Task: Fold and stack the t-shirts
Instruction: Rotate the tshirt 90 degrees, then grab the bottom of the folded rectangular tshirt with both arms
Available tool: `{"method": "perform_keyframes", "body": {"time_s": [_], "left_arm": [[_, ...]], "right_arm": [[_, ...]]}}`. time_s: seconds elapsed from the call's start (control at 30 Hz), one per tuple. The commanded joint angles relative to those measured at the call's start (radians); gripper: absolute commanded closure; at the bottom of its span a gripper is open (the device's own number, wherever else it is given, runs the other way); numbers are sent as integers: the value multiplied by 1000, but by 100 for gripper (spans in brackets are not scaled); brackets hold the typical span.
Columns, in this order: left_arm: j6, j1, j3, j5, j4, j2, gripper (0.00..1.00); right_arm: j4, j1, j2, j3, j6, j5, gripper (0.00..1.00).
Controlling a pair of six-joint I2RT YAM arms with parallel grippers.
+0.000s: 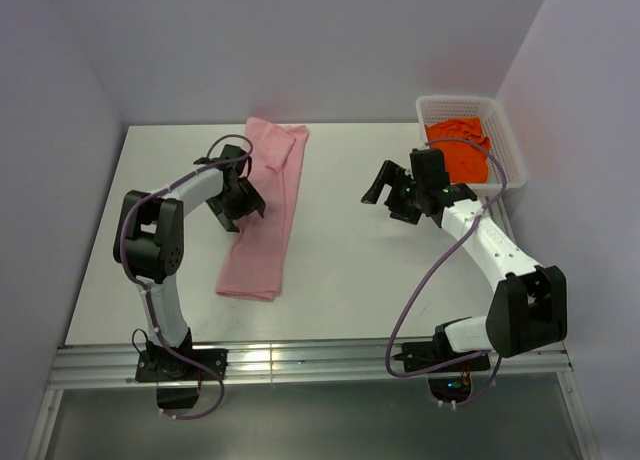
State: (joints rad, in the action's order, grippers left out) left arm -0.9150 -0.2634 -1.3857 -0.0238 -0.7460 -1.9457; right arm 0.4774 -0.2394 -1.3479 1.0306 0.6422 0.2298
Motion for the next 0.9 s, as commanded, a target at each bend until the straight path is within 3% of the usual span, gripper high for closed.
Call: {"method": "perform_keyframes", "body": {"time_s": [0.0, 0.13, 0.23, 0.43, 0.7, 0.87], "left_arm": [[-90, -54, -24, 15, -35, 85, 22], [-78, -76, -58, 28, -76, 102, 21], [-50, -74, -119, -42, -142, 102, 21], [-9, -73, -128, -136, -193, 249, 21], [14, -56, 229, -107, -66, 557, 19], [19, -51, 425, -51, 2, 642, 20]], "right_arm": [[-20, 14, 53, -15, -44, 6, 0], [-25, 15, 53, -12, -30, 28, 0], [-22, 15, 58, 17, -23, 40, 0], [-8, -4, 81, 34, -22, 69, 0], [24, -168, 87, 11, -24, -6, 0], [58, -297, -38, 52, 19, -40, 0]]}}
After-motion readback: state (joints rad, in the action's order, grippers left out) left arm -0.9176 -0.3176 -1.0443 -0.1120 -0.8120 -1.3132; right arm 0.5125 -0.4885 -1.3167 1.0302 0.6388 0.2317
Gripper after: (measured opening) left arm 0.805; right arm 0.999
